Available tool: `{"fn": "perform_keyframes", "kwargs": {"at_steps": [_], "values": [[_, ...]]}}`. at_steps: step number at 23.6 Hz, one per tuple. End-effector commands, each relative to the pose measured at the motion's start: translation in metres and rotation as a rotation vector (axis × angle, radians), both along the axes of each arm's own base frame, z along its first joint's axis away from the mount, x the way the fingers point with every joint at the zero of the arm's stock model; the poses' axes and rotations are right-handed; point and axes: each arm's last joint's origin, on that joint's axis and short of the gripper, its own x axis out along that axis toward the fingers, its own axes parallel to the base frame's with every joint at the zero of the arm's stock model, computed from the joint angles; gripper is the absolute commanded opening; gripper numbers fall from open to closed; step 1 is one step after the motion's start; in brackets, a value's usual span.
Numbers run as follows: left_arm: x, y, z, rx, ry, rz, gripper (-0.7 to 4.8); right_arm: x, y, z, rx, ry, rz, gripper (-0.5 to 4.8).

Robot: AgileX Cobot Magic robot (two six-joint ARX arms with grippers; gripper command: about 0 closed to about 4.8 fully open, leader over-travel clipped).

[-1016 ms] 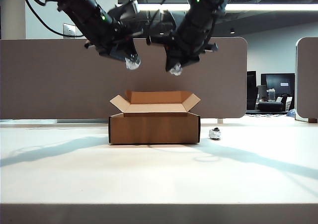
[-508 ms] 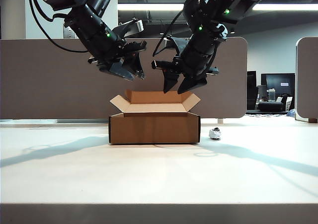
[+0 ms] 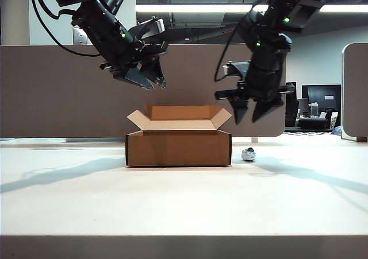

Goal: Pick up all the paper balls on the table and put them in the paper box.

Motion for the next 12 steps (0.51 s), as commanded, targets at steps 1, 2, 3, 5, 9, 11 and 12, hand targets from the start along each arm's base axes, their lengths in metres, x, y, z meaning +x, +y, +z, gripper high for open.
{"fn": "perform_keyframes", "kwargs": {"at_steps": [1, 2, 3, 5, 9, 11, 12], "values": [[-0.001, 0.000, 0.004, -0.004, -0.004, -0.003, 1.87, 0.004, -0.010, 0.003, 0.038, -0.010, -0.022, 2.30], [-0.001, 0.000, 0.004, -0.003, -0.001, -0.003, 1.87, 0.005, -0.014, 0.002, 0.055, -0.001, -0.018, 2.30], [-0.001, 0.000, 0.004, -0.003, 0.000, -0.003, 1.87, 0.007, -0.015, -0.001, 0.071, 0.010, -0.009, 2.30], [-0.002, 0.000, 0.003, 0.000, 0.004, -0.002, 1.87, 0.009, -0.019, -0.009, 0.084, 0.034, -0.003, 2.30], [-0.002, 0.001, 0.003, 0.006, 0.011, 0.003, 1.87, 0.011, -0.023, -0.017, 0.104, 0.075, 0.005, 2.30], [-0.002, 0.001, 0.002, 0.009, 0.019, 0.004, 1.87, 0.012, -0.024, -0.020, 0.121, 0.089, 0.015, 2.30], [-0.002, 0.001, 0.002, 0.012, 0.021, 0.007, 1.87, 0.013, -0.026, -0.021, 0.129, 0.090, 0.019, 2.31]]}}
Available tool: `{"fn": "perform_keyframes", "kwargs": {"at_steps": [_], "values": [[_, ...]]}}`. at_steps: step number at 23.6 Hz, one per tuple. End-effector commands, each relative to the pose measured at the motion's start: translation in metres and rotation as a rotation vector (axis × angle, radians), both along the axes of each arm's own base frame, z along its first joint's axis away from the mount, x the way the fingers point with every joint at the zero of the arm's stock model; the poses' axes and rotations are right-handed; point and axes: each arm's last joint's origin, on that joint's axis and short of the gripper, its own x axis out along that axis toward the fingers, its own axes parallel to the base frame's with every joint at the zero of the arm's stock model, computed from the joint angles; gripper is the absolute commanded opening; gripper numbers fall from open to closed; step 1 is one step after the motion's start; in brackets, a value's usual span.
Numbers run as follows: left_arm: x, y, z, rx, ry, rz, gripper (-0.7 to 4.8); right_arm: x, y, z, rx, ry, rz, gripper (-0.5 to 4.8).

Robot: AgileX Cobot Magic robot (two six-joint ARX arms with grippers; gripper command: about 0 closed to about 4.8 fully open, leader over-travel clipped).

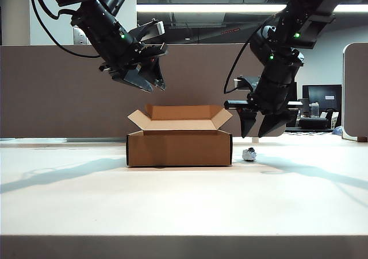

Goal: Pick up all the paper balls on the table and put them in the paper box.

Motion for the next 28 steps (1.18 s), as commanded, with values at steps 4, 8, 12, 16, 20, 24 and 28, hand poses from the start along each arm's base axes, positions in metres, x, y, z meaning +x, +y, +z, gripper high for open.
{"fn": "perform_keyframes", "kwargs": {"at_steps": [4, 8, 12, 16, 20, 24, 28], "values": [[-0.001, 0.001, 0.004, 0.013, 0.004, 0.017, 1.87, 0.003, -0.005, 0.003, 0.075, -0.003, 0.040, 2.60], [-0.005, 0.003, 0.004, 0.035, 0.024, 0.020, 1.85, 0.003, -0.023, 0.005, 0.100, 0.026, 0.128, 2.70], [-0.008, 0.005, 0.011, 0.057, 0.010, 0.055, 1.84, 0.004, -0.049, 0.005, 0.065, 0.040, 0.110, 2.70], [-0.009, 0.006, 0.014, 0.053, 0.001, 0.055, 1.84, 0.007, -0.068, 0.006, 0.040, 0.028, 0.048, 2.69], [-0.010, 0.006, 0.014, 0.055, 0.006, 0.055, 1.84, 0.013, -0.078, 0.011, 0.106, -0.042, 0.065, 2.70], [-0.010, 0.006, 0.014, 0.055, 0.006, 0.055, 1.84, 0.014, -0.074, 0.013, 0.178, -0.065, 0.135, 2.70], [-0.010, 0.006, 0.014, 0.056, 0.009, 0.055, 1.84, 0.015, -0.068, 0.011, 0.222, -0.063, 0.189, 2.70]]}}
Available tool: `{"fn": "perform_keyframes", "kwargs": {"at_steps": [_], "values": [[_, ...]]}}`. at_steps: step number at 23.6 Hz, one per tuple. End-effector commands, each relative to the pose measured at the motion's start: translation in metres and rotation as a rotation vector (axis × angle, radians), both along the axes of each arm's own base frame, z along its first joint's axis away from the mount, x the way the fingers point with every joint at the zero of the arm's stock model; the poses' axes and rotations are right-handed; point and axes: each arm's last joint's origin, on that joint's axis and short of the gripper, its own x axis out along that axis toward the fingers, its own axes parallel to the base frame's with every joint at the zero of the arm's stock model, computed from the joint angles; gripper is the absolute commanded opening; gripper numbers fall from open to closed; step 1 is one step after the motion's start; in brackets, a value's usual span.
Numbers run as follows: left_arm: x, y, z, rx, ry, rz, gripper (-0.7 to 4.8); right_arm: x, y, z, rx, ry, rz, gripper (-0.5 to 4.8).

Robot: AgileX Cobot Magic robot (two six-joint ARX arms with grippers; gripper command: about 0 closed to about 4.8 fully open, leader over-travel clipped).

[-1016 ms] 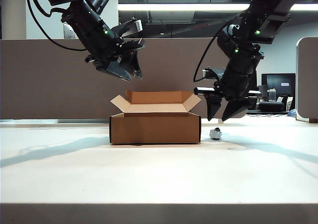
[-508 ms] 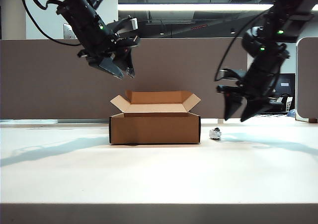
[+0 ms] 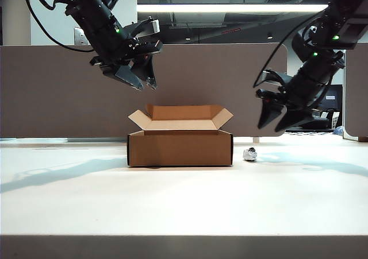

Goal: Pick up all the paper balls on the table and put them in the paper box.

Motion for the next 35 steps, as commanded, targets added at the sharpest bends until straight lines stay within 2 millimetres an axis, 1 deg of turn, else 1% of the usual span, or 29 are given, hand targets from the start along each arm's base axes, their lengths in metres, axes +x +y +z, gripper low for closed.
{"fn": "perform_keyframes", "kwargs": {"at_steps": [1, 5, 6, 8, 12, 18, 20, 31, 33, 35], "values": [[-0.001, 0.000, 0.005, -0.001, -0.013, -0.003, 1.84, 0.002, 0.004, 0.003, 0.054, -0.029, 0.056, 2.70], [-0.001, 0.000, 0.004, 0.003, -0.002, -0.003, 1.84, 0.006, 0.005, -0.011, 0.059, -0.009, 0.087, 2.69], [-0.002, 0.001, 0.003, 0.007, 0.006, -0.003, 1.84, 0.006, 0.005, -0.019, 0.063, 0.016, 0.090, 2.69], [-0.002, 0.001, 0.003, 0.009, 0.013, -0.003, 1.84, 0.006, 0.005, -0.022, 0.081, 0.032, 0.099, 2.63], [-0.002, 0.001, 0.002, 0.010, 0.015, -0.003, 1.84, 0.006, 0.010, -0.022, 0.118, 0.028, 0.143, 2.60], [-0.003, 0.001, 0.002, 0.011, 0.017, -0.003, 1.83, 0.006, 0.010, -0.020, 0.130, 0.040, 0.156, 2.61], [-0.003, 0.001, 0.002, 0.012, 0.021, -0.003, 1.84, 0.006, 0.010, -0.018, 0.125, 0.066, 0.154, 2.61], [-0.004, 0.002, 0.000, 0.046, 0.031, -0.001, 1.83, 0.016, 0.011, -0.017, 0.148, 0.206, 0.158, 2.59], [-0.004, 0.002, -0.001, 0.058, 0.033, -0.009, 1.83, 0.020, 0.011, -0.018, 0.147, 0.223, 0.156, 2.38], [-0.004, 0.002, -0.001, 0.059, 0.035, -0.009, 1.84, 0.020, 0.011, -0.018, 0.149, 0.233, 0.156, 2.38]]}}
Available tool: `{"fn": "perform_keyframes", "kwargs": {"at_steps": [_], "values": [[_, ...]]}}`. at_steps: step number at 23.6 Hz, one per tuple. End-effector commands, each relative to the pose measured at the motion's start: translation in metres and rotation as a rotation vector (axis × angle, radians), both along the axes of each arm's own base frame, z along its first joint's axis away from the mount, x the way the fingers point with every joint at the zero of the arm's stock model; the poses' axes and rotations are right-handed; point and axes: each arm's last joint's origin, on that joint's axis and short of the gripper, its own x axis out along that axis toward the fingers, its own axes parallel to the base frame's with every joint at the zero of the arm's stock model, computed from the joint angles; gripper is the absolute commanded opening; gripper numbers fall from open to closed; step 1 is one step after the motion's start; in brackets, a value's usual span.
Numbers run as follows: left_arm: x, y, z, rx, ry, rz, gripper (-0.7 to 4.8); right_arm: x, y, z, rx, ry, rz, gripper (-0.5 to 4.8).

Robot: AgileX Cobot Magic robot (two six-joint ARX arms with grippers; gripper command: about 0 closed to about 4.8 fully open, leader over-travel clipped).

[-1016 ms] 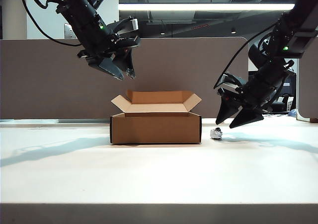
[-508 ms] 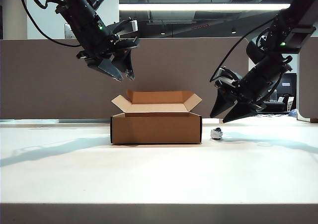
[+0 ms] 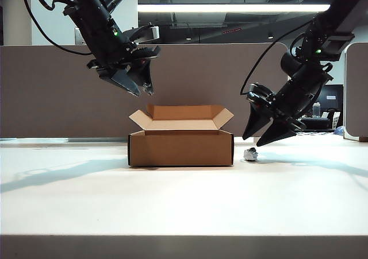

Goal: Pick up all the paper balls on the table and put them in the paper box.

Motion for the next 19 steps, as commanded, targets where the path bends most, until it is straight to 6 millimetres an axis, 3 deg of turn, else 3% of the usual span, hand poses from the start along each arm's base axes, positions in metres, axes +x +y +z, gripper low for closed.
{"fn": "perform_keyframes", "kwargs": {"at_steps": [1, 19], "values": [[-0.0008, 0.0002, 0.0043, 0.006, -0.014, -0.005, 1.83, -0.0012, 0.0006, 0.0040, 0.009, 0.014, 0.006, 2.38], [-0.0006, 0.0009, 0.0042, 0.014, -0.016, 0.005, 1.83, 0.0066, 0.0013, 0.0019, 0.005, 0.076, -0.001, 2.37]]}}
